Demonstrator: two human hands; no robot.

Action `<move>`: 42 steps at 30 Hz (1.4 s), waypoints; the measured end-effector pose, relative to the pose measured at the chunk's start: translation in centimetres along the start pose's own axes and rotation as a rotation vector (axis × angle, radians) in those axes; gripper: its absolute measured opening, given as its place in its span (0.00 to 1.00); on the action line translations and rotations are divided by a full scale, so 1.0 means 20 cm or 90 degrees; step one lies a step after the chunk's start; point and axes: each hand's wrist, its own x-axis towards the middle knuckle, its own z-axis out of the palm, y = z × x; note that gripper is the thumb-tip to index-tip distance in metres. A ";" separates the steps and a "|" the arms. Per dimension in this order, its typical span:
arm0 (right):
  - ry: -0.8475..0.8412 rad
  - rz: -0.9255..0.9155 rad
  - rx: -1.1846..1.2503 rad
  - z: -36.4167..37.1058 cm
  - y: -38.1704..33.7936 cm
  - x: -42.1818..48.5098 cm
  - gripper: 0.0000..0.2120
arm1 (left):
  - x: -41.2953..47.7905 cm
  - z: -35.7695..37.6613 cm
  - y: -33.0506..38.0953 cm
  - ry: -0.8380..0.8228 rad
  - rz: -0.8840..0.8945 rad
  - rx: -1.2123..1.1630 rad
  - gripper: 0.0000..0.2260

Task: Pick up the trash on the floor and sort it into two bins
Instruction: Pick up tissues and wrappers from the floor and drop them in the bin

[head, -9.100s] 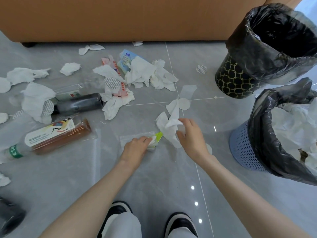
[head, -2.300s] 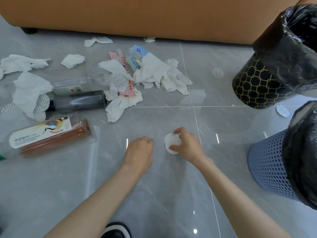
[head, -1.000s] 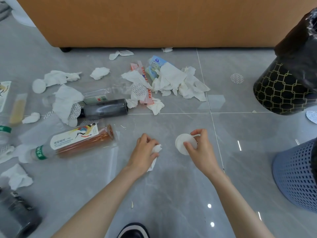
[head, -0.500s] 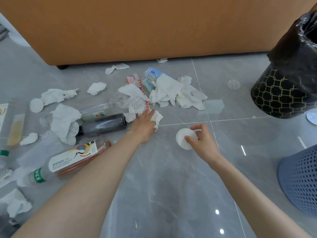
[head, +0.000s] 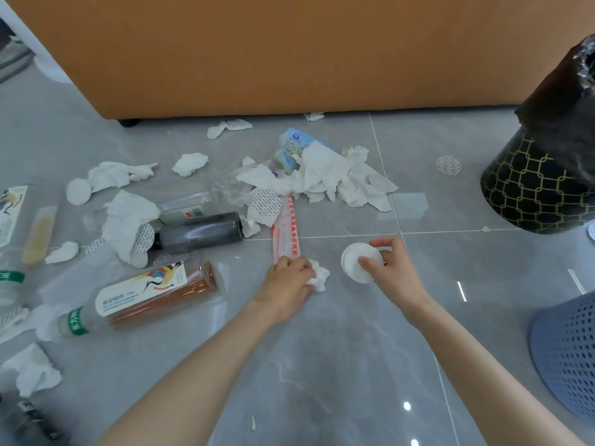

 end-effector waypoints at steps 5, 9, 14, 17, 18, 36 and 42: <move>0.016 0.028 0.003 0.01 0.06 -0.01 0.14 | -0.16 0.11 0.10 0.067 0.028 -0.077 0.07; 0.016 0.052 0.001 0.02 0.07 0.01 0.11 | -0.24 0.14 0.11 0.092 -0.008 -0.202 0.07; -0.046 0.071 -0.025 0.15 0.04 0.07 0.03 | -0.30 0.16 0.10 0.065 0.018 -0.264 0.09; -0.088 0.119 0.013 0.27 0.05 0.07 0.11 | -0.30 0.15 0.10 0.020 0.082 -0.233 0.03; -0.078 0.122 0.009 0.30 0.06 0.07 0.12 | -0.30 0.15 0.10 0.005 0.093 -0.222 0.02; 0.123 -0.142 -0.012 -0.27 -0.38 -0.11 0.16 | -0.23 -0.44 0.35 0.020 -0.032 -0.452 0.08; 0.237 -0.202 0.017 -0.65 -0.56 -0.29 0.19 | -0.23 -0.78 0.63 0.049 0.032 -0.444 0.07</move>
